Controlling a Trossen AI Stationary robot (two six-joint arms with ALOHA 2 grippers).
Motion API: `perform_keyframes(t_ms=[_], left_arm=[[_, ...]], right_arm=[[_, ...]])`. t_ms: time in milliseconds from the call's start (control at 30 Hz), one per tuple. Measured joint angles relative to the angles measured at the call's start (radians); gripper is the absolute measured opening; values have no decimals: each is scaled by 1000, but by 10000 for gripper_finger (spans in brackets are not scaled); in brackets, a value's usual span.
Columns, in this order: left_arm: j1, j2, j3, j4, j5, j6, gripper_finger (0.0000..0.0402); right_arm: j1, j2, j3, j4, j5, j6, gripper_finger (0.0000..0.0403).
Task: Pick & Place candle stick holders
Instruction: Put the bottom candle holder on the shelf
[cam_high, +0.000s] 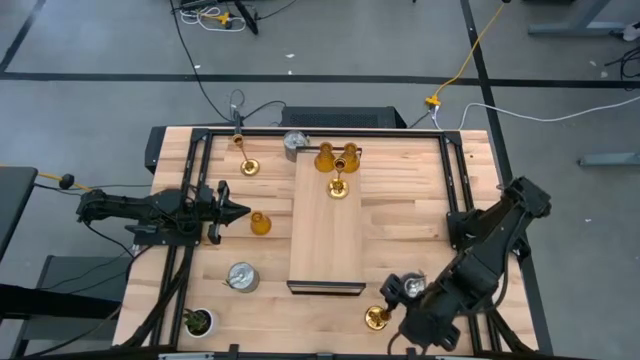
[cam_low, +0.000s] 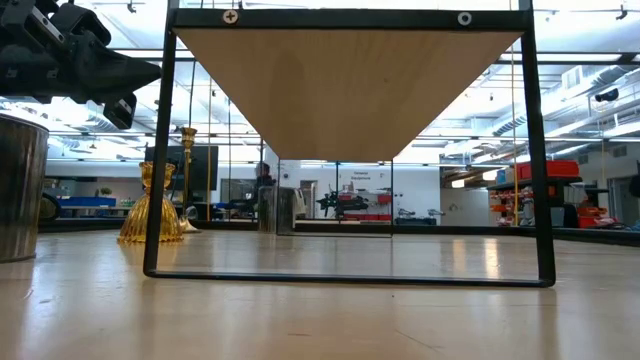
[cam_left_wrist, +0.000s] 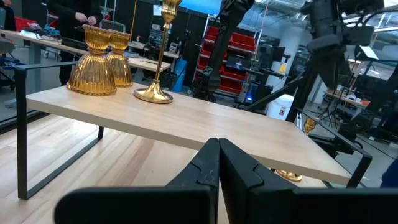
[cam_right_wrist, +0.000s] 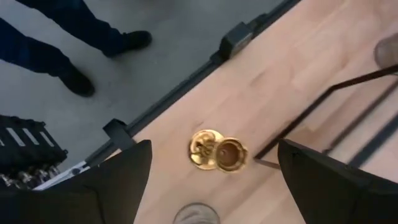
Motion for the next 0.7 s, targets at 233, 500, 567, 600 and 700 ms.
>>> perform_keyframes(t_ms=[233, 500, 567, 600, 700], left_arm=[[0, 0, 0, 0, 0, 0, 10], [0, 0, 0, 0, 0, 0, 10], [0, 0, 0, 0, 0, 0, 10], [0, 0, 0, 0, 0, 0, 10], [0, 0, 0, 0, 0, 0, 10]], right_arm=[[17, 19, -97, 168, 3, 12, 349], [2, 19, -189, 237, 9, 14, 349], [-4, 19, -216, 249, 25, 14, 349], [-7, 19, -229, 255, 39, 13, 349], [-17, 19, -255, 263, 66, 13, 349]])
